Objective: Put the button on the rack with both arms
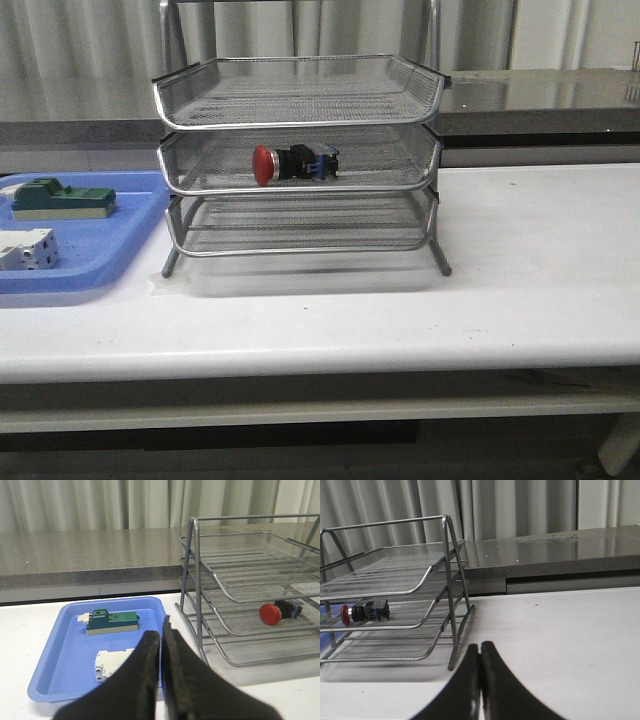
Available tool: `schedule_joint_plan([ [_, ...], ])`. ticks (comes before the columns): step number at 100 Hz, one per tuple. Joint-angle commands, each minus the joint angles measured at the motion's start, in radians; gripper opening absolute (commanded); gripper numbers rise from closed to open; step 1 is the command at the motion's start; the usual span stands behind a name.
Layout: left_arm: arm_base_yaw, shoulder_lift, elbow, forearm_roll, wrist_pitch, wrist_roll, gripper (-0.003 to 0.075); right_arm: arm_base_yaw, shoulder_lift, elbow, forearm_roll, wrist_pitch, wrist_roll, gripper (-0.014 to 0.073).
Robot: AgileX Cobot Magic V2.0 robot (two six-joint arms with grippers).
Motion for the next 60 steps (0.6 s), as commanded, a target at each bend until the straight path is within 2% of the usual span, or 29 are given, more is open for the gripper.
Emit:
schedule_joint_plan([
  [1, 0.001, 0.008, -0.028, -0.012, -0.082, -0.008, 0.0004, 0.002, -0.020, -0.018, -0.010, -0.086, -0.002, -0.0057],
  [14, 0.001, 0.008, -0.028, -0.012, -0.084, -0.020, 0.0004, 0.002, -0.020, -0.018, -0.010, -0.086, -0.002, -0.0057],
  [21, 0.001, 0.008, -0.028, 0.011, -0.095, -0.075, 0.0004, 0.002, -0.020, -0.018, -0.010, -0.086, -0.002, -0.0057],
  [38, 0.001, 0.004, -0.014, 0.285, -0.142, -0.343, 0.0004, 0.002, -0.020, -0.018, -0.010, -0.086, -0.002, -0.0057],
  [60, 0.001, -0.026, 0.073, 0.296, -0.243, -0.353, 0.0004, 0.002, -0.020, -0.018, -0.010, -0.086, -0.002, -0.0057],
])
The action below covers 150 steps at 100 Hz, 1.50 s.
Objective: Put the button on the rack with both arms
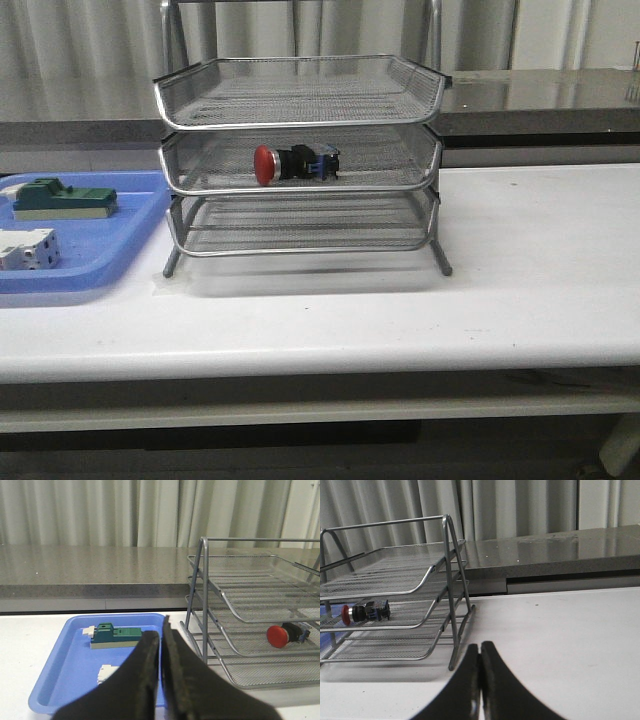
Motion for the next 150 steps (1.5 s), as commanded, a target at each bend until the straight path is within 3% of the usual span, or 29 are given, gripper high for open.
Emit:
schedule_joint_plan([
  [1, 0.001, -0.007, 0.002, 0.006, -0.109, -0.019, 0.0004, 0.002, -0.020, -0.018, -0.010, -0.086, -0.002, -0.0057],
  [56, 0.081, -0.248, 0.237, -0.039, -0.149, -0.019, 0.0004, 0.002, -0.020, -0.018, -0.010, -0.086, -0.002, -0.0057],
  [150, 0.081, -0.248, 0.239, -0.041, -0.153, -0.019, 0.0004, 0.002, -0.020, -0.018, -0.010, -0.087, -0.002, -0.0057],
])
